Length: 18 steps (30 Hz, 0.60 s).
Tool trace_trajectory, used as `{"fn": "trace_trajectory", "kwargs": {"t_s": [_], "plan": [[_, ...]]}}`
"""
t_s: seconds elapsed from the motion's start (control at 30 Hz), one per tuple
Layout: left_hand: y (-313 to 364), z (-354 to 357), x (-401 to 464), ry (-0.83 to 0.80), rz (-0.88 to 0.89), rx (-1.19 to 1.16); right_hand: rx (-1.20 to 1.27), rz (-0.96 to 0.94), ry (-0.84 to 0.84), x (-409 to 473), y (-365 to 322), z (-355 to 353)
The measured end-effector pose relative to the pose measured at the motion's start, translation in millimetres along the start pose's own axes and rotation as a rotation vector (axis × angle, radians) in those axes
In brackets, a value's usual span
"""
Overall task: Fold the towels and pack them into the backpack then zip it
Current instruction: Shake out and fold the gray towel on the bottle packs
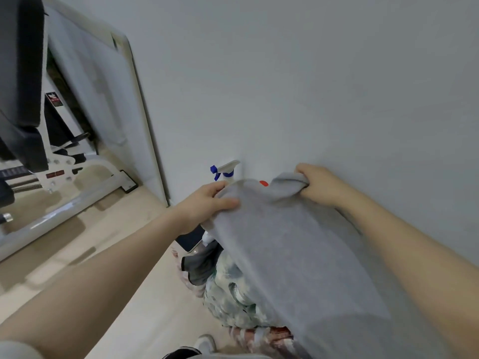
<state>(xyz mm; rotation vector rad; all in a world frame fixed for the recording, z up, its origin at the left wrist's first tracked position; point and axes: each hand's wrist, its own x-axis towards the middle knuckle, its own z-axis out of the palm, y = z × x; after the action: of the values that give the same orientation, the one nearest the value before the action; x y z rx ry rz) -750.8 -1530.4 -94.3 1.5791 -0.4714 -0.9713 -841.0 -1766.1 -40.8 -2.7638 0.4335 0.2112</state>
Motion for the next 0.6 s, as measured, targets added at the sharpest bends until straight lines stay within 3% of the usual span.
{"fn": "trace_trajectory", "kwargs": {"t_s": [0.17, 0.4, 0.47, 0.6], "plan": [[20, 3, -9, 0.103, 0.067, 0.084, 0.904, 0.051, 0.023, -19, -5, -21], [19, 0, -21, 0.276, 0.107, -0.004, 1.454, 0.181, 0.087, -17, -2, -32], [19, -4, -23, 0.338, 0.111, 0.006, 1.435, 0.175, 0.099, -17, -2, -36], [20, -4, -25, 0.372, 0.11, -0.069, 0.823, 0.186, 0.272, -14, -6, -27]]}}
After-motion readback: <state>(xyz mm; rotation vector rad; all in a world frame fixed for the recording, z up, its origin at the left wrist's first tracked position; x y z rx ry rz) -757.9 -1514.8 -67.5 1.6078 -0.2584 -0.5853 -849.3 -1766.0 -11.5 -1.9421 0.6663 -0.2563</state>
